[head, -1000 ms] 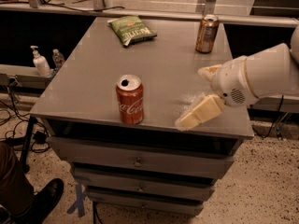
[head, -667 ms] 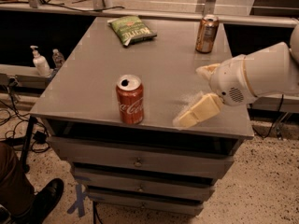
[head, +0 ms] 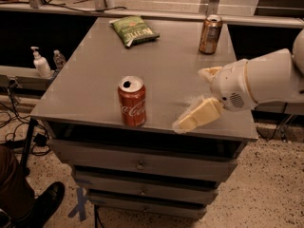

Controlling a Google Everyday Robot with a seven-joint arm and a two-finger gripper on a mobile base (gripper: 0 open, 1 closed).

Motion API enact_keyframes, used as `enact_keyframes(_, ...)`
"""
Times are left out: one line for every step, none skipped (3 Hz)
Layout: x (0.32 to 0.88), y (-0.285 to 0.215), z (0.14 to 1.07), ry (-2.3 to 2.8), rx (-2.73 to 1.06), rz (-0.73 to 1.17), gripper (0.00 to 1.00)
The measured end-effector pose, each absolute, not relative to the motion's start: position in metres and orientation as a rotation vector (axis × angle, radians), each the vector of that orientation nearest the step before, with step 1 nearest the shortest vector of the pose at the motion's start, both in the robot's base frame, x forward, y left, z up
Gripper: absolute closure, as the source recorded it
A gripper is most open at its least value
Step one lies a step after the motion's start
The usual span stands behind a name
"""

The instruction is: Knock coke can over

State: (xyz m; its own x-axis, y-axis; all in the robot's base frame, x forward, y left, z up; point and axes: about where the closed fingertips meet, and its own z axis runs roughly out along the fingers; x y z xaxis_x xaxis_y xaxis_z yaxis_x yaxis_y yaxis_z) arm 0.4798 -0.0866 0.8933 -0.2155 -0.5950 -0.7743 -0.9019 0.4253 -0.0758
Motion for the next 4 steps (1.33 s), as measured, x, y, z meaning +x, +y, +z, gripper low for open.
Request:
enact_keyframes(0.489,-0.055,0.885,1.85,-1.243,0.551,0.0)
enact_keyframes(0.501,-0.021,0.882,1.778,-1.201,0.603,0.0)
enact_keyframes(0.513,0.005,0.881,1.752,-1.118,0.679,0.0)
enact_keyframes(0.514,0.02,0.883,1.758,-1.04,0.763,0.0)
